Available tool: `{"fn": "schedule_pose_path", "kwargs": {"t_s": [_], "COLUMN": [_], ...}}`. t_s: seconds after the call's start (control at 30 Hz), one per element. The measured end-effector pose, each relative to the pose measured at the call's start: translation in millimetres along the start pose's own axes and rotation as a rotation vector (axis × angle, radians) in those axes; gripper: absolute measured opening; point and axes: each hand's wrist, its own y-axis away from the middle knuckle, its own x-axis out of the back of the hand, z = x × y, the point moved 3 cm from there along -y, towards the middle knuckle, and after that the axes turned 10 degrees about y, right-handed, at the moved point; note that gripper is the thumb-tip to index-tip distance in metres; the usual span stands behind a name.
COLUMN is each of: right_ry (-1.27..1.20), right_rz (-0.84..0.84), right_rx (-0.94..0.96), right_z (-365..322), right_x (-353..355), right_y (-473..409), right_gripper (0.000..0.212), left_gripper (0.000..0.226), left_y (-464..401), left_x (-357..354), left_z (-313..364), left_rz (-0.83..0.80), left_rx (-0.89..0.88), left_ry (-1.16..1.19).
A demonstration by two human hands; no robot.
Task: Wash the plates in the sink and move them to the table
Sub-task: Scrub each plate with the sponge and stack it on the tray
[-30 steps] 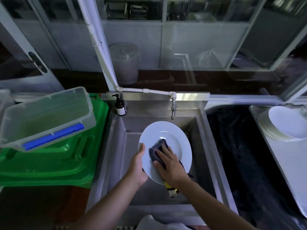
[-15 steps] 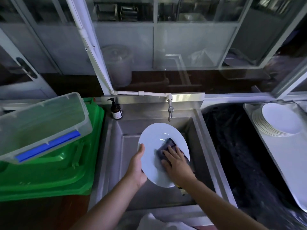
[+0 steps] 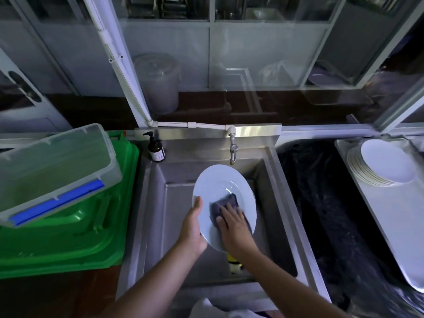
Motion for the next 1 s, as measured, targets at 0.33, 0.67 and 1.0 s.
{"fn": "schedule_pose_path", "kwargs": {"t_s": [0.33,0.67,1.0], "right_ry": [0.094,0.366,0.315], "right_rz": [0.035,0.378,0.493], "right_rx": [0.455,0.722,0.526], "right_z": [30.3,60.9,10.9], "right_x": [1.3,25.5,37.4], "right_y": [12.9,11.5,-1.2], "right_gripper": [0.119,0.054,0.047], "left_gripper": [0.066,0.063,0.044], "left_y": [-8.8,-17.2,-10.3], "left_x": [0.6,6.4,-23.7], "left_z": [15.5,29.3,-8.0], "left_rz": [0.013,0.027,0.087], "left_rx": [0.014,0.036,0.052], "left_ry": [0.077,0.090,0.151]}}
